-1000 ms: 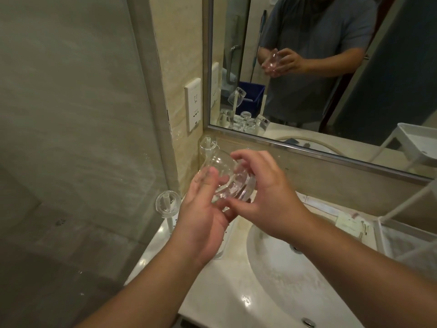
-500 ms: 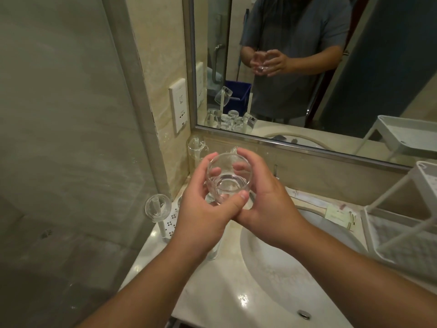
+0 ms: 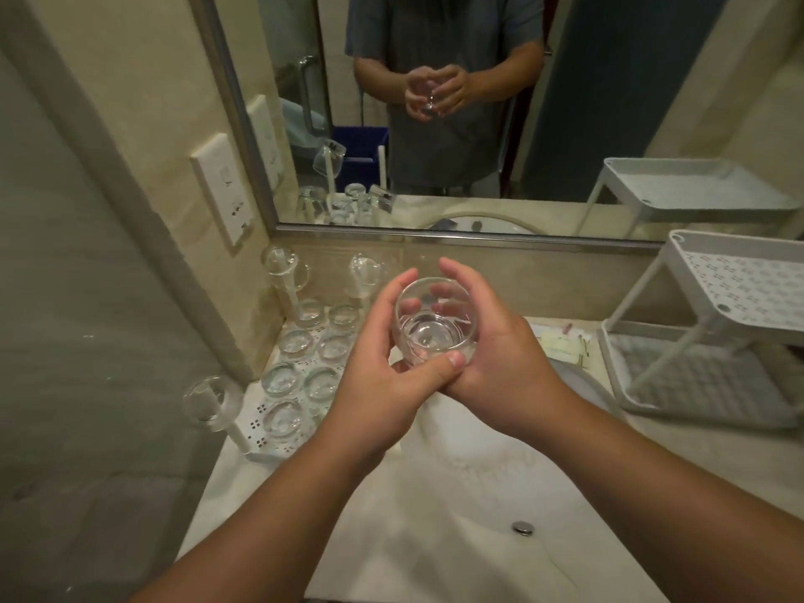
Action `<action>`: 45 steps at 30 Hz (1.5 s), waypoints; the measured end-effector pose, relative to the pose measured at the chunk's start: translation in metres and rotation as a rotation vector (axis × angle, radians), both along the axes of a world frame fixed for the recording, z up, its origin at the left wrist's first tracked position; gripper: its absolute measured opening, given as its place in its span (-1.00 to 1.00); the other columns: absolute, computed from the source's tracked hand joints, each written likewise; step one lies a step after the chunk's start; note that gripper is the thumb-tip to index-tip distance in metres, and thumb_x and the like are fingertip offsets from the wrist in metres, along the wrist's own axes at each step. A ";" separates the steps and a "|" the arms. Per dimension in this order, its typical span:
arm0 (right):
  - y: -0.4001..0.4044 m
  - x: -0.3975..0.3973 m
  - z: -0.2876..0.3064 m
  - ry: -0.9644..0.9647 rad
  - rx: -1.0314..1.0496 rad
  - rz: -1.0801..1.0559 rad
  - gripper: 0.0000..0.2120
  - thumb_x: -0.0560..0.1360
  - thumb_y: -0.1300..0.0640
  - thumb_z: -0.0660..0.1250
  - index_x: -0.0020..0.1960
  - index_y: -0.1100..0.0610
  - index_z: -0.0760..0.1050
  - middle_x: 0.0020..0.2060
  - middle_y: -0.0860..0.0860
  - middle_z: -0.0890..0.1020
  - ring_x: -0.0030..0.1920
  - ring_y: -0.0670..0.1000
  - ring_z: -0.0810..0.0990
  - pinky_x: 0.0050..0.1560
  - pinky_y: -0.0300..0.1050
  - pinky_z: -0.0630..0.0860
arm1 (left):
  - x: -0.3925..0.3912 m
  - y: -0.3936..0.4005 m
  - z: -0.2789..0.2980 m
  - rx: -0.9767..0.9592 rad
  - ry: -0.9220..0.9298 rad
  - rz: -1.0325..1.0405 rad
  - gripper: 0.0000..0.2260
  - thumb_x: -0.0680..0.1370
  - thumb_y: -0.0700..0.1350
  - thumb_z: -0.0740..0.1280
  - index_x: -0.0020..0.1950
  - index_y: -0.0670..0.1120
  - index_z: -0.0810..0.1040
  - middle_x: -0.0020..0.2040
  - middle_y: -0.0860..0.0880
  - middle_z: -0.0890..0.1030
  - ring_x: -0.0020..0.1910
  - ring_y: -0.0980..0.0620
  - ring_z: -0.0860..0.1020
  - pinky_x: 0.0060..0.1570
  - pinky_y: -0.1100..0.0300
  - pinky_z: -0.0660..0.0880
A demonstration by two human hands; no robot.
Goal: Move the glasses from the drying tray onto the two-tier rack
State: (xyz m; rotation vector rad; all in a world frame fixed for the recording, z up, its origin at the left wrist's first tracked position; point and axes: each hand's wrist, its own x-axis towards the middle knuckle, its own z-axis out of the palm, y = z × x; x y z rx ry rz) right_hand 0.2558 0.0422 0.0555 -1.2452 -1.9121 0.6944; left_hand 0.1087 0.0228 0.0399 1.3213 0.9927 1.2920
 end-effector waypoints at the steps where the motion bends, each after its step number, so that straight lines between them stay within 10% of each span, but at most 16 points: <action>1: 0.000 0.008 -0.001 0.003 0.000 -0.018 -0.03 0.26 -0.02 0.62 0.49 -0.21 0.12 0.29 -0.21 0.48 0.25 -0.30 0.44 0.21 -0.26 0.46 | 0.008 0.002 -0.001 0.002 0.007 -0.023 -0.30 0.31 -0.03 0.55 0.36 0.41 0.40 0.28 0.09 0.52 0.27 0.23 0.51 0.03 0.29 0.55; 23: 0.045 0.301 0.025 0.064 -0.022 -0.351 -0.18 0.23 0.07 0.59 0.35 -0.26 0.27 0.20 -0.20 0.51 0.15 -0.18 0.54 0.11 -0.06 0.58 | 0.301 0.089 0.031 -0.020 0.110 -0.274 -0.36 0.34 0.03 0.54 0.32 0.45 0.41 0.24 0.20 0.54 0.19 0.17 0.59 0.10 0.08 0.62; 31: 0.105 0.385 0.024 0.071 -0.073 -0.398 -0.18 0.26 0.13 0.62 0.38 -0.21 0.29 0.12 -0.25 0.51 0.00 -0.19 0.57 -0.19 -0.28 0.57 | 0.390 0.148 0.035 -0.044 0.205 -0.262 -0.23 0.36 0.01 0.49 0.54 0.18 0.27 0.43 -0.01 0.44 0.38 0.06 0.45 0.31 -0.02 0.50; 37: 0.146 0.413 -0.002 0.158 -0.162 -0.419 -0.21 0.27 0.20 0.59 0.36 -0.21 0.33 0.12 -0.28 0.51 0.00 -0.19 0.57 -0.19 -0.15 0.65 | 0.424 0.187 0.020 0.024 0.502 -0.130 -0.23 0.33 0.16 0.43 0.52 0.11 0.32 0.27 -0.02 0.39 0.24 0.00 0.47 -0.04 0.34 0.42; 45: 0.178 0.422 -0.027 0.141 -0.219 -0.421 -0.22 0.27 0.15 0.46 0.41 -0.19 0.29 0.11 -0.27 0.49 -0.02 -0.18 0.54 -0.15 -0.16 0.58 | 0.435 0.213 -0.002 0.033 0.684 -0.015 -0.21 0.30 0.27 0.37 0.49 0.01 0.39 0.31 0.00 0.50 0.34 -0.05 0.42 0.32 -0.07 0.41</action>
